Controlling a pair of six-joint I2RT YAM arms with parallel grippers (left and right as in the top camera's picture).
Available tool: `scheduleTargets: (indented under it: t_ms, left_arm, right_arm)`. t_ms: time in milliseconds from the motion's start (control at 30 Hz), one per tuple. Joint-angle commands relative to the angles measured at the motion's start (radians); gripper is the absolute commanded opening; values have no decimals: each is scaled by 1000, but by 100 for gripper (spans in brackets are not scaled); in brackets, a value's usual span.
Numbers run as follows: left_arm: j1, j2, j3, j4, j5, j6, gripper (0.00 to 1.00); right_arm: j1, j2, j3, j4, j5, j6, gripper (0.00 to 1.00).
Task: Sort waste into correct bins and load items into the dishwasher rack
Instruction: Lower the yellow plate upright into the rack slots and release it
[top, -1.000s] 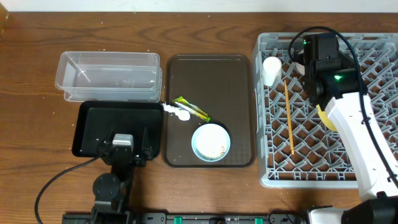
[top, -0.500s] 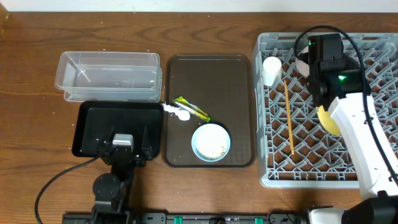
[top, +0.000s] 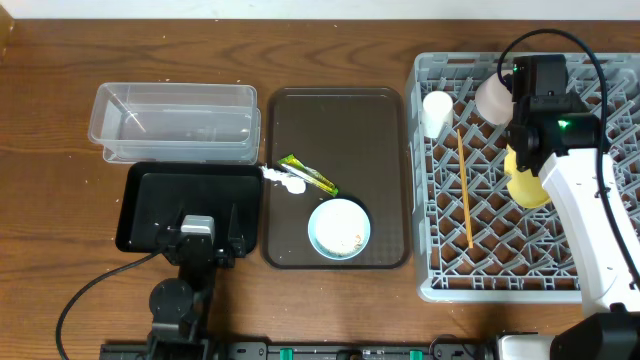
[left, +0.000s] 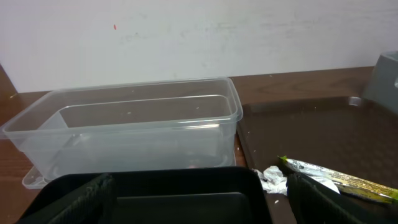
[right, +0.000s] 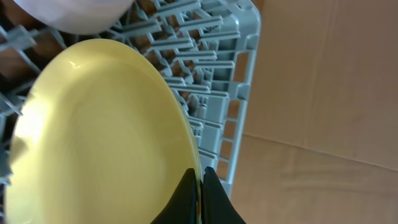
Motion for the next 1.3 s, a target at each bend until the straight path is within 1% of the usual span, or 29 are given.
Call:
scheduleTargets:
  t_ms: [0,133,333,467,567,600,667,767,900,967,1067,1100,1167,1267]
  left_arm:
    - [-4,-2,-20,-36,-27,6,90]
    - [-4,-2,-20,-36,-27,6,90]
    - [-4,-2,-20,-36,-27,6,90]
    - [-4,-2,-20,-36,-27,6,90]
    - [-4,-2,-20,-36,-27,6,90]
    - [-4,-2,-20,-36,-27,6,90]
    - [-4,-2,-20,-36,-27,6,90]
    - [-4,-2,-20,-36,-27,6,90]
    - [-4,-2,-20,-36,-27,6,90]
    - [-4,-2,-20,-36,-27,6,90]
    - [-4,-2,-20,-36,-27,6,90]
    - [-4,-2,-20,-36,-27,6,90]
    - [-4,-2,-20,-36,-27,6,90]
    - [-4,-2,-20,-36,-27,6,90]
  right_arm:
    - [-11,11,-6,8,-84,40,1]
    - [-11,27,-6,14,-97,40,1]
    - [-11,79,-6,20,-97,39,5]
    - [-10,110,-6,46,-96,40,12]
    - [-10,113,-6,91,-91,89,27]
    - [-10,110,-6,104,-85,93,35]
    - [-10,107,-5,124,-67,92,52]
    - [-10,101,-5,139,-59,92,67]
    - [5,86,-5,162,-63,93,71]
    - [29,68,-5,167,-63,92,75]
    - [70,27,-4,179,-68,101,75]
    - [98,3,-4,188,-87,130,75]
    - [142,-32,-4,187,-146,179,75]
    - [227,-92,-4,167,-359,288,69]
